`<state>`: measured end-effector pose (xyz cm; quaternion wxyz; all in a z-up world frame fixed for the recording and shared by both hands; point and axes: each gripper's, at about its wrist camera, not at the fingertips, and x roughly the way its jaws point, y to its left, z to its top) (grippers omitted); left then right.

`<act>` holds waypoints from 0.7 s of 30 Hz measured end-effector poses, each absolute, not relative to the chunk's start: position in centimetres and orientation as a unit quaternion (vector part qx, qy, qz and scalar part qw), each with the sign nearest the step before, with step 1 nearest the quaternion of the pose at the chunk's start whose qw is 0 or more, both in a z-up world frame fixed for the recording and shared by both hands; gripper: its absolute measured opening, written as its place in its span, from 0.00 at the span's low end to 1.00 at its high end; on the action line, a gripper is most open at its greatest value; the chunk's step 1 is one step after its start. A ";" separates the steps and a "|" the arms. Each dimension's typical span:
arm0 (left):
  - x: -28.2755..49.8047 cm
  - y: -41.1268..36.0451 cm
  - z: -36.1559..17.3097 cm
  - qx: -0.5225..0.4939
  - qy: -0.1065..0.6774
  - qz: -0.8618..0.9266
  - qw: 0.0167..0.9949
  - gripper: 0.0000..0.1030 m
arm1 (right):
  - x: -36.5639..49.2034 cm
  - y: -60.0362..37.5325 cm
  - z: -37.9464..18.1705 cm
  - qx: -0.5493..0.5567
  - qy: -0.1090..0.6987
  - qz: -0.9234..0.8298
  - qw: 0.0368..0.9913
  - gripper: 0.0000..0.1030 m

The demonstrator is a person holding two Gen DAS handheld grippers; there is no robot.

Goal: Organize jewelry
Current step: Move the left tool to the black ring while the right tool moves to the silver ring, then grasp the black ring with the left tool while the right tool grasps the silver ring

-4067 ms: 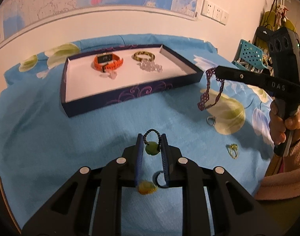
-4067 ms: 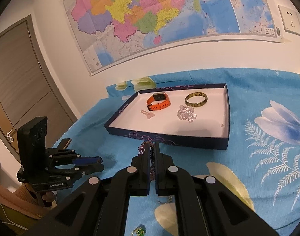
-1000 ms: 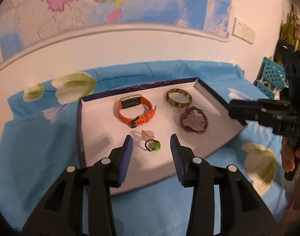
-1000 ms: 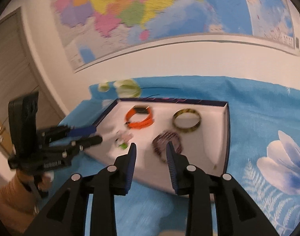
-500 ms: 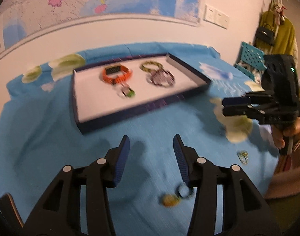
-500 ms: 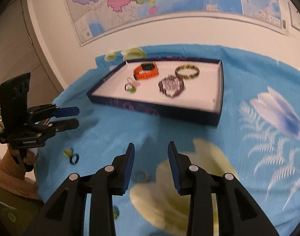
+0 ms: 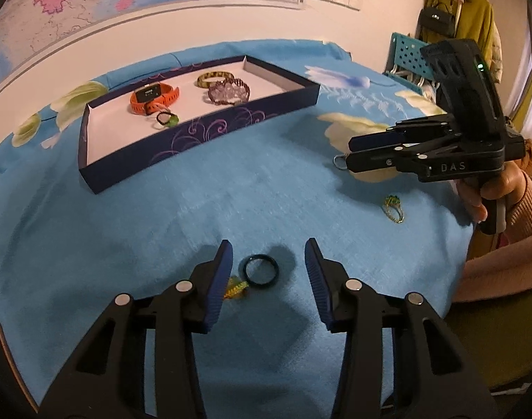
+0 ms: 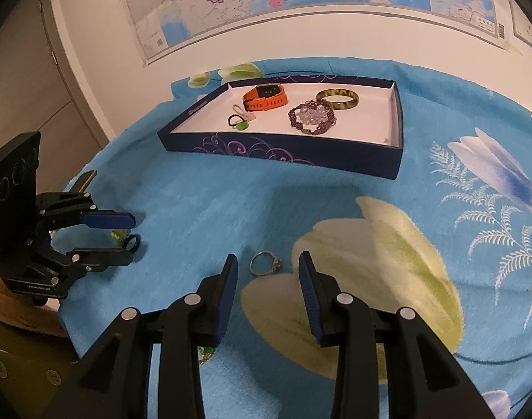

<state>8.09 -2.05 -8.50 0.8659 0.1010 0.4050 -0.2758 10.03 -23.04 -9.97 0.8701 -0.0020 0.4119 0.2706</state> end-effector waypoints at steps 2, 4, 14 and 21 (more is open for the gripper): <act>8.2 -2.0 -8.6 0.101 0.409 -0.273 0.865 0.39 | 9.8 -22.7 -10.0 -0.007 0.410 0.272 0.870 0.33; 8.2 -2.0 -8.7 0.101 0.411 -0.269 0.865 0.39 | 9.6 -22.4 -10.0 -0.013 0.409 0.273 0.871 0.33; 8.0 -1.7 -8.8 0.109 0.414 -0.256 0.867 0.30 | 9.4 -20.9 -10.1 -0.060 0.402 0.244 0.880 0.22; 7.9 -1.8 -8.9 0.112 0.416 -0.254 0.866 0.22 | 9.4 -21.1 -10.0 -0.059 0.397 0.237 0.885 0.06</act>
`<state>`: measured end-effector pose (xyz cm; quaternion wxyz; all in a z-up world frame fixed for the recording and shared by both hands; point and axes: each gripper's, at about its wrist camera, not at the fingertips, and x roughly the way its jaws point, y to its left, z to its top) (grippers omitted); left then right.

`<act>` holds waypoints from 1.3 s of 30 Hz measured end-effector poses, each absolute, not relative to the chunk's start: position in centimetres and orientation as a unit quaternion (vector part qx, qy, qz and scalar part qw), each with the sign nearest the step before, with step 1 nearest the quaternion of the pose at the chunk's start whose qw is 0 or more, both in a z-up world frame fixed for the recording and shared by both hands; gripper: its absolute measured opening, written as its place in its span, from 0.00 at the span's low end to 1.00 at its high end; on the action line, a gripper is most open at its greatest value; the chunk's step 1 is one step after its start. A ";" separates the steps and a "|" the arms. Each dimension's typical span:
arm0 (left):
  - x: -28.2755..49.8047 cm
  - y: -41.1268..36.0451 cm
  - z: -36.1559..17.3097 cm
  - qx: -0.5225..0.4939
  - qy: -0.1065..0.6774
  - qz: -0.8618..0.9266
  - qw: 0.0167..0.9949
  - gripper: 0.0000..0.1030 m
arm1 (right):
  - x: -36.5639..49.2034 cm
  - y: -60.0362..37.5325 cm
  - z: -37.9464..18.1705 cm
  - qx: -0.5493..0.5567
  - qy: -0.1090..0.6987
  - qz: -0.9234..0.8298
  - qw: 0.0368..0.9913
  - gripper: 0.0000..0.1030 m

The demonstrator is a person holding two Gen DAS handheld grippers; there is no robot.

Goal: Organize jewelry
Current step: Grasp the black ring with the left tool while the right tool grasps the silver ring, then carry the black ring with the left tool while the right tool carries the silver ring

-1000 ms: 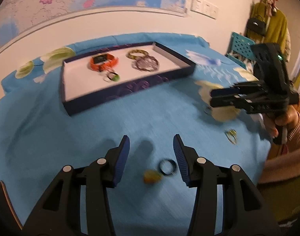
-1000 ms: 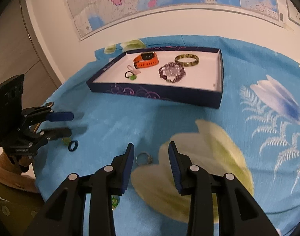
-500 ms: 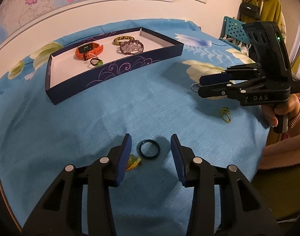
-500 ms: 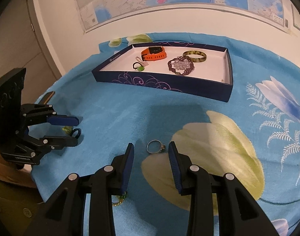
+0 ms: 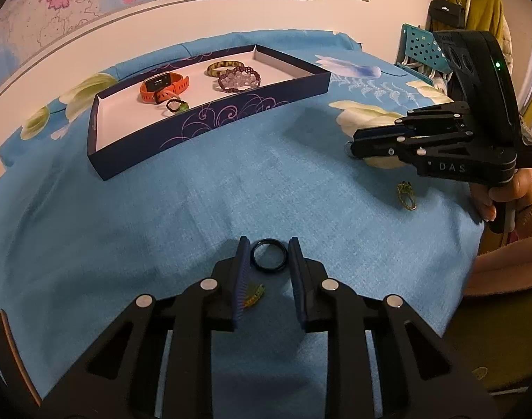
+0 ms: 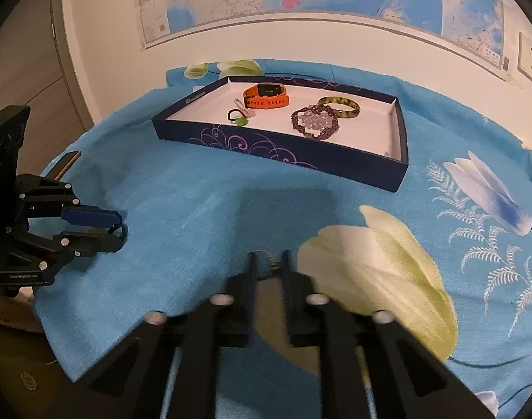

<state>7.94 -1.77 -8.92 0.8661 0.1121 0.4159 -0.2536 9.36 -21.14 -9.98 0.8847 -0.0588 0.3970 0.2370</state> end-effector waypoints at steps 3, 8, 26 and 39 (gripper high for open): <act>8.0 -1.7 -8.8 0.105 0.414 -0.253 0.868 0.22 | 9.4 -21.3 -10.0 -0.051 0.399 0.240 0.884 0.06; 8.4 -1.5 -8.7 0.094 0.413 -0.247 0.872 0.22 | 9.6 -21.7 -9.8 -0.032 0.398 0.244 0.884 0.04; 10.2 -0.7 -6.3 0.062 0.376 -0.229 0.896 0.22 | 10.8 -23.2 -7.2 0.036 0.365 0.253 0.895 0.04; 11.4 -0.5 -4.6 0.049 0.352 -0.217 0.909 0.22 | 12.2 -23.0 -5.4 0.051 0.341 0.262 0.902 0.04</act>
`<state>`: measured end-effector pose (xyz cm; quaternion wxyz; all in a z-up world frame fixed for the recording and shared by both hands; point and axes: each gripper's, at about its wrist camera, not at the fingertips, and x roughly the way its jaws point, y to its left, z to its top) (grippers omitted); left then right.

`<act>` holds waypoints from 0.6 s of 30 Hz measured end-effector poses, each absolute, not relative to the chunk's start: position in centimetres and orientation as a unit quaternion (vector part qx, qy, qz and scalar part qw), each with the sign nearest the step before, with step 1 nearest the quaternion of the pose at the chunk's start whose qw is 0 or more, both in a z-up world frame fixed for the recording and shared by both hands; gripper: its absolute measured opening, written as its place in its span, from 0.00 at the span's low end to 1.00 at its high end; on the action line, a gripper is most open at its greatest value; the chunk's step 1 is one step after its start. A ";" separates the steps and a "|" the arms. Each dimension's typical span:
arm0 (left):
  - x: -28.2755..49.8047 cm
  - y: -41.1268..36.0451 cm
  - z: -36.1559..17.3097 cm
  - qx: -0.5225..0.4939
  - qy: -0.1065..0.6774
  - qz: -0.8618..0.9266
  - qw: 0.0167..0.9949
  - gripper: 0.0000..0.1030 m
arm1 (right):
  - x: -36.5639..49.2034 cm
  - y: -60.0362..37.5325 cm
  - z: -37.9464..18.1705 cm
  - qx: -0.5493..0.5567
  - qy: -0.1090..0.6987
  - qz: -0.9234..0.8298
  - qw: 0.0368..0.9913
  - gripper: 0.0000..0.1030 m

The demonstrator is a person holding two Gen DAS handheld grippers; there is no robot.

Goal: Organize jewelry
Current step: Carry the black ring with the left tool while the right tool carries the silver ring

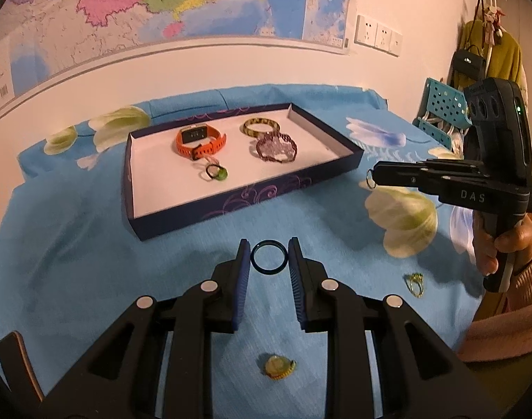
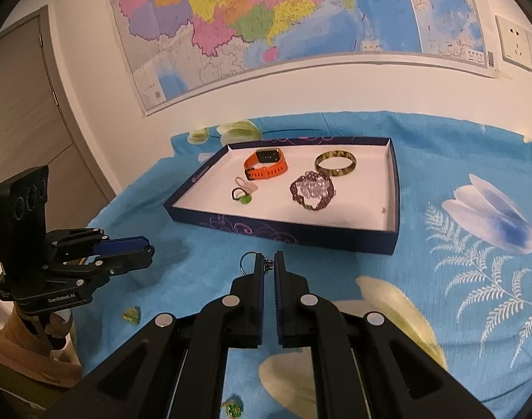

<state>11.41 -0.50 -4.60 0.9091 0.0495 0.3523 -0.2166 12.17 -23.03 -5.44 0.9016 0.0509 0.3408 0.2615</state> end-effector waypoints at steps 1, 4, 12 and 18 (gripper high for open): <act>11.5 -0.5 -4.5 0.049 0.350 -0.216 0.910 0.22 | 12.3 -23.0 -5.3 0.052 0.339 0.261 0.902 0.04; 11.9 -0.4 -4.2 0.045 0.345 -0.213 0.913 0.22 | 12.6 -23.0 -5.2 0.055 0.336 0.260 0.903 0.04; 13.0 0.0 -3.4 0.036 0.332 -0.205 0.920 0.22 | 13.4 -22.7 -4.7 0.055 0.329 0.260 0.906 0.04; 13.8 0.0 -3.1 0.032 0.327 -0.201 0.923 0.22 | 14.2 -22.5 -4.4 0.054 0.325 0.261 0.907 0.04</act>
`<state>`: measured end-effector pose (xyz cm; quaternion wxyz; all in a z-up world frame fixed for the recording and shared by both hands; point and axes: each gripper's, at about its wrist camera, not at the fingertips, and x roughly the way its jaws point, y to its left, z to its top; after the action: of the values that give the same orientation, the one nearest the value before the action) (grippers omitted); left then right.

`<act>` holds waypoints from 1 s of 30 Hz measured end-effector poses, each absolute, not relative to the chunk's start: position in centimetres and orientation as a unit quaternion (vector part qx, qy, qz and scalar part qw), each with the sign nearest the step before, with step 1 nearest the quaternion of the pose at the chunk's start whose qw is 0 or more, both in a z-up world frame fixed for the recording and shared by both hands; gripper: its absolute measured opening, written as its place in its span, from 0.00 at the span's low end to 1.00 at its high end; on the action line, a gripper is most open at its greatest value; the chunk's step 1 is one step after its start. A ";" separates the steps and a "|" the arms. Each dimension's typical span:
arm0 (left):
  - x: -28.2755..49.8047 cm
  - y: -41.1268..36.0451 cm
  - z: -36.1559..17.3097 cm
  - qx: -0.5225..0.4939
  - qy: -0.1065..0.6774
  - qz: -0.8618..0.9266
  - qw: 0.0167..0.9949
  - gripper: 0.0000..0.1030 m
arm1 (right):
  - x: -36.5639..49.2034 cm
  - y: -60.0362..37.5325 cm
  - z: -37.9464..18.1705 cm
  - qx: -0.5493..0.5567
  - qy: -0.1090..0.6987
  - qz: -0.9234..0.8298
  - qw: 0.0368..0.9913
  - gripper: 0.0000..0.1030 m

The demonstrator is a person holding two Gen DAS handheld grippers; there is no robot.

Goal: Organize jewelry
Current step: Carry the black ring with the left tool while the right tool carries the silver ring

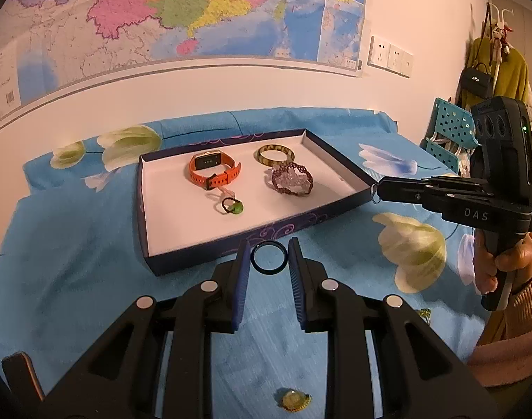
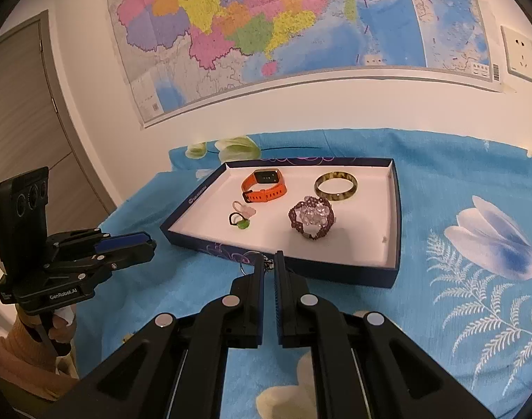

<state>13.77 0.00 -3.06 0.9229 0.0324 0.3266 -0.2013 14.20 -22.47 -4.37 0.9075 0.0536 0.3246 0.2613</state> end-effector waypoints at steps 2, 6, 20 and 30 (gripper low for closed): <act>14.0 0.0 -3.0 0.030 0.326 -0.201 0.923 0.22 | 14.5 -22.4 -4.3 0.053 0.324 0.261 0.908 0.04; 14.5 0.0 -2.9 0.032 0.325 -0.198 0.924 0.22 | 14.8 -22.4 -4.2 0.054 0.323 0.262 0.908 0.04; 15.4 -0.6 -2.5 0.030 0.320 -0.198 0.926 0.22 | 15.9 -22.5 -3.8 0.056 0.317 0.259 0.911 0.04; 16.2 -0.4 -2.4 0.026 0.318 -0.194 0.928 0.22 | 16.5 -22.4 -3.5 0.054 0.315 0.258 0.912 0.04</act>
<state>16.15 -0.45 -2.38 0.9276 0.0263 0.3183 -0.1935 16.53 -22.41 -3.48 0.9117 0.0540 0.3148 0.2585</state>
